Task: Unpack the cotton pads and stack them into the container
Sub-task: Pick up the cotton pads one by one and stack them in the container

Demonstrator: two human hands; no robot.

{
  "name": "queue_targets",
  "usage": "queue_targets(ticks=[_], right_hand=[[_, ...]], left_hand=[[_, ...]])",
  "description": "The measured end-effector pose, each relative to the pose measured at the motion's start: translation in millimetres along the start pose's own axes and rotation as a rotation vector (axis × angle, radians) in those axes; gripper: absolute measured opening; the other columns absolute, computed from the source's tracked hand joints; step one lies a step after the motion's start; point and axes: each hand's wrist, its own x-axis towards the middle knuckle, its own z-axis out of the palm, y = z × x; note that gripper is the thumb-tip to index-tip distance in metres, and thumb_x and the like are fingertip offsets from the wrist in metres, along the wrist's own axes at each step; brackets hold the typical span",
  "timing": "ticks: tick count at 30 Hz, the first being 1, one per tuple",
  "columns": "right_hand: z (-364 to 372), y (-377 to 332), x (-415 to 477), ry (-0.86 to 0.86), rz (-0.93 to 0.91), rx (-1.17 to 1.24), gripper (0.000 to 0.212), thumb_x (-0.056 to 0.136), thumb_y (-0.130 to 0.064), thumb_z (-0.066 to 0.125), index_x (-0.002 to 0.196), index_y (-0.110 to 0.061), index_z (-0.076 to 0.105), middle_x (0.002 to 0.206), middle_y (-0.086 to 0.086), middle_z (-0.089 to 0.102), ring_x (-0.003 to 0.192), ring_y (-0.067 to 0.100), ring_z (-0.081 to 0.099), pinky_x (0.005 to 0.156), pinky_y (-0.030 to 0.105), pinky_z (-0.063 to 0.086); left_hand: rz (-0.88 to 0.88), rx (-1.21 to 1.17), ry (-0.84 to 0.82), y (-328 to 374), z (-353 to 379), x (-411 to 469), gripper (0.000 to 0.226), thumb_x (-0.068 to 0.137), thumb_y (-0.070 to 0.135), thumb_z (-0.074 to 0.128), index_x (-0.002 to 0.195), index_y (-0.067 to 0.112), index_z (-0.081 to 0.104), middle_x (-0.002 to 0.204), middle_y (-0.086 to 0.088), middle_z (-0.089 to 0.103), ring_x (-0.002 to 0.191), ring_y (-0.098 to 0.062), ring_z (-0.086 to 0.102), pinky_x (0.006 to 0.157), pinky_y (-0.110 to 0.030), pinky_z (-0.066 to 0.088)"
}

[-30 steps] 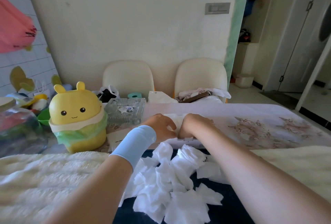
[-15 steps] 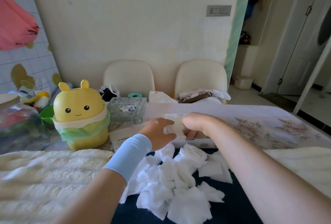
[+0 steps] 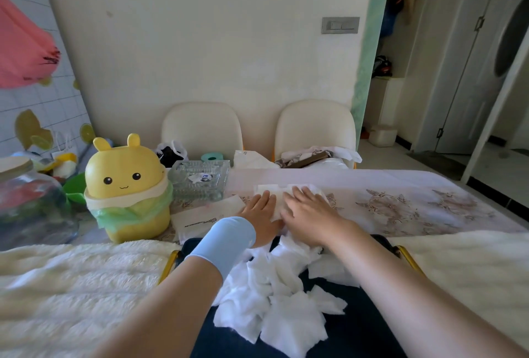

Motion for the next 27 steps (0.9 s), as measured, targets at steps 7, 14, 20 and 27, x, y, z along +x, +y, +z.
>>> queue_targets(ticks=[7,14,20,27], right_hand=[[11,1,12,-0.190,-0.013,-0.023,0.064,0.107,-0.045,0.017,0.160,-0.023,-0.010,0.168,0.006,-0.017,0.155,0.028,-0.013,0.124,0.050,-0.001],[-37,11,-29,0.132,-0.069,0.185,0.051,0.103,-0.025,0.036,0.154,-0.027,0.038,0.166,-0.002,0.021,0.152,0.016,0.019,0.122,0.040,0.020],[-53,22,-79,0.191,-0.044,0.297,0.029,0.095,-0.019,0.051,0.104,-0.035,0.073,0.096,-0.014,0.068,0.078,0.003,0.063,0.074,0.027,0.053],[-36,22,-120,-0.097,0.002,0.037,0.046,0.073,-0.034,0.082,0.116,-0.039,0.066,0.119,-0.015,0.056,0.104,0.012,0.058,0.086,0.032,0.054]], left_hand=[[0.016,0.095,-0.043,4,2,2,0.076,0.101,0.037,0.036,0.156,0.013,-0.011,0.165,-0.001,-0.016,0.151,-0.017,-0.017,0.124,-0.036,-0.004],[0.032,-0.116,0.130,6,-32,-30,0.059,0.106,0.037,0.034,0.159,0.021,0.013,0.166,0.003,0.011,0.152,-0.018,0.009,0.121,-0.038,0.012],[0.058,-0.309,0.244,26,-32,-77,0.030,0.101,0.030,0.046,0.127,0.033,0.061,0.132,0.005,0.056,0.117,-0.015,0.054,0.098,-0.028,0.043],[0.059,-0.458,0.203,50,-9,-108,0.021,0.097,0.032,0.052,0.110,0.037,0.069,0.112,0.013,0.064,0.103,-0.009,0.061,0.084,-0.022,0.049]])
